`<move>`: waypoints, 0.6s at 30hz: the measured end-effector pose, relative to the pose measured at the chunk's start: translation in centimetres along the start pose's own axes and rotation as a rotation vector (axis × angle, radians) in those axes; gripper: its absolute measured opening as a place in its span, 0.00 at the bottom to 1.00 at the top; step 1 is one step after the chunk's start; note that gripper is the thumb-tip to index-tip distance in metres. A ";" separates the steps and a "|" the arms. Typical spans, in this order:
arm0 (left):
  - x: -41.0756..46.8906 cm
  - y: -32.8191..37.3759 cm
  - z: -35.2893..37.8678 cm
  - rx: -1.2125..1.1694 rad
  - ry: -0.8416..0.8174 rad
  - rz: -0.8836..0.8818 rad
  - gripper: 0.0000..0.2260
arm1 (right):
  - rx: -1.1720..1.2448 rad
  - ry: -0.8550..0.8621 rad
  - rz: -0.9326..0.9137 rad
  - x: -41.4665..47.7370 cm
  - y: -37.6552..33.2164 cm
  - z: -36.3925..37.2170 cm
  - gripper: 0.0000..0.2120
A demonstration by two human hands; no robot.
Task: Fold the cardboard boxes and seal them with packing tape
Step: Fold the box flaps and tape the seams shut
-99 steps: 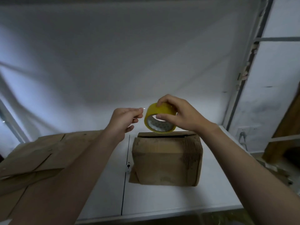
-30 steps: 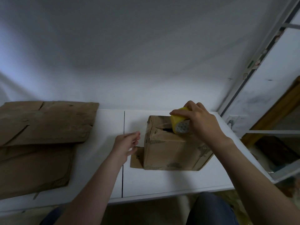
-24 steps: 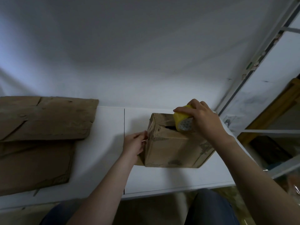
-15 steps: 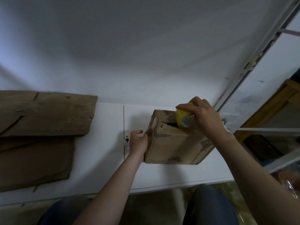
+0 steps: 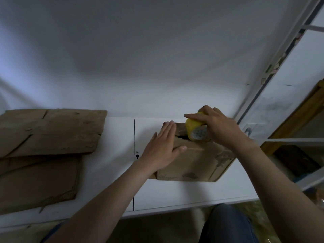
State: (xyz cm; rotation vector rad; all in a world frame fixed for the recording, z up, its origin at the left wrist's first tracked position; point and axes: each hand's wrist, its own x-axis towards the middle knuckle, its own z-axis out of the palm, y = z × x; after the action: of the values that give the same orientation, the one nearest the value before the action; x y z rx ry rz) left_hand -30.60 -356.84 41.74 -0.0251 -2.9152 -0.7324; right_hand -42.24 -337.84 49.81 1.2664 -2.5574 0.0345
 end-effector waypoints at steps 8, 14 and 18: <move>0.2 -0.1 -1.2 0.368 -0.100 -0.045 0.46 | 0.713 0.146 -0.026 -1.4 3.8 2.2 0.37; 0.5 1.4 -1.8 0.440 -0.177 -0.068 0.47 | 0.692 0.042 -0.149 -0.1 5.2 1.2 0.33; 0.6 1.4 -2.1 0.452 -0.196 -0.101 0.50 | 0.396 -0.013 -0.198 0.3 6.8 -0.8 0.28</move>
State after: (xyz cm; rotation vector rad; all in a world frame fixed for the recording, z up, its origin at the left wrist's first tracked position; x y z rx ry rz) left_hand -30.88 -356.62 44.27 0.1024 -3.2163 -0.0694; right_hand -47.53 -333.81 51.35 1.6574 -2.5006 0.5138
